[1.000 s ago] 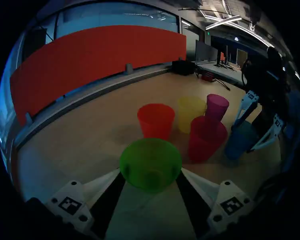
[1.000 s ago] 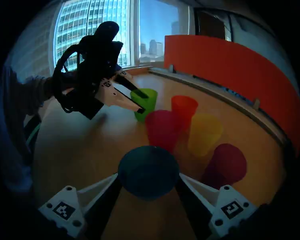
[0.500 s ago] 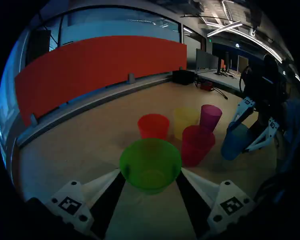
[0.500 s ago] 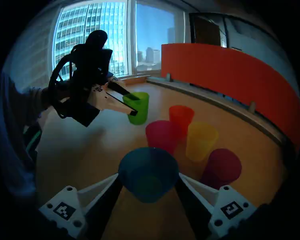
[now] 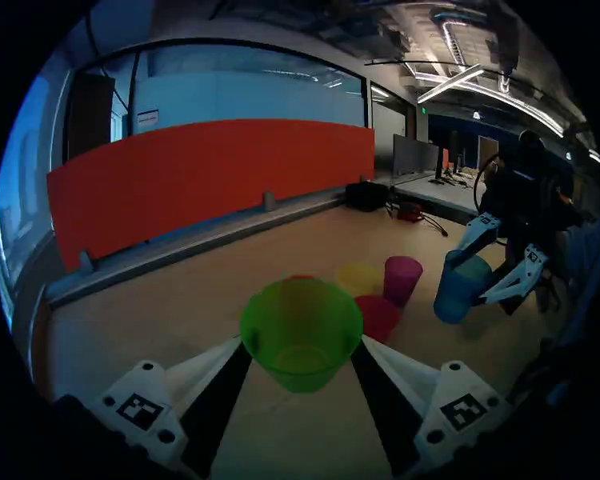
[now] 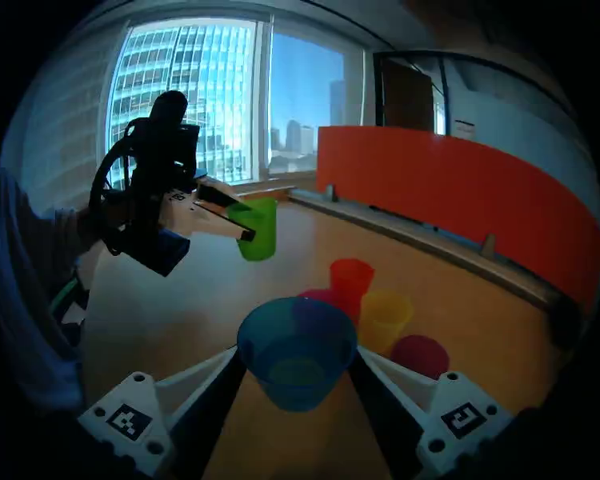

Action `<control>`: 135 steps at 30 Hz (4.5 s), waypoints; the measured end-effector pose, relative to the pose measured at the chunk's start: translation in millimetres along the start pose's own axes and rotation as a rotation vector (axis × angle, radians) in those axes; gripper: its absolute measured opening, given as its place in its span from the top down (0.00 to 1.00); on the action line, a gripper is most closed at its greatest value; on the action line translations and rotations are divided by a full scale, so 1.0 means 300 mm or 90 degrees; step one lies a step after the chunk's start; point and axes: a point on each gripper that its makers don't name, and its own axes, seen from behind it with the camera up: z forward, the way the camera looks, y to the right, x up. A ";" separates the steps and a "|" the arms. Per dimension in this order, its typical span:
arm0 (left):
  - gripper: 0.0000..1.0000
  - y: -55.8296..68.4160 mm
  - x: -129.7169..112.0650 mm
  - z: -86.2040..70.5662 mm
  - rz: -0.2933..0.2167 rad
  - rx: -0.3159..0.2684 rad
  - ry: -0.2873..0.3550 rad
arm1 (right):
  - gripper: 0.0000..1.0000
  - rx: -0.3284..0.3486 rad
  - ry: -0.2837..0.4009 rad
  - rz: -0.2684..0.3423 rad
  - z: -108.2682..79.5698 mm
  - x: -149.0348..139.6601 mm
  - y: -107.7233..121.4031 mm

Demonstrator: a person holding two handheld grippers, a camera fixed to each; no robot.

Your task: Pour water

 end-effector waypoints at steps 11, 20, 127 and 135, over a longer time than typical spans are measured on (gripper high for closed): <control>0.16 0.041 0.103 -0.081 0.011 0.002 0.043 | 0.11 -0.014 0.075 -0.004 -0.051 0.140 -0.007; 0.16 0.071 0.170 -0.118 0.019 -0.002 0.078 | 0.11 -0.018 0.120 0.006 -0.066 0.207 -0.004; 0.17 0.493 0.271 -0.135 0.044 -0.121 0.177 | 0.11 -0.134 0.172 -0.583 -0.090 0.933 0.106; 0.17 0.502 0.276 -0.133 0.048 -0.127 0.176 | 0.11 -0.155 0.164 -0.627 -0.086 0.948 0.115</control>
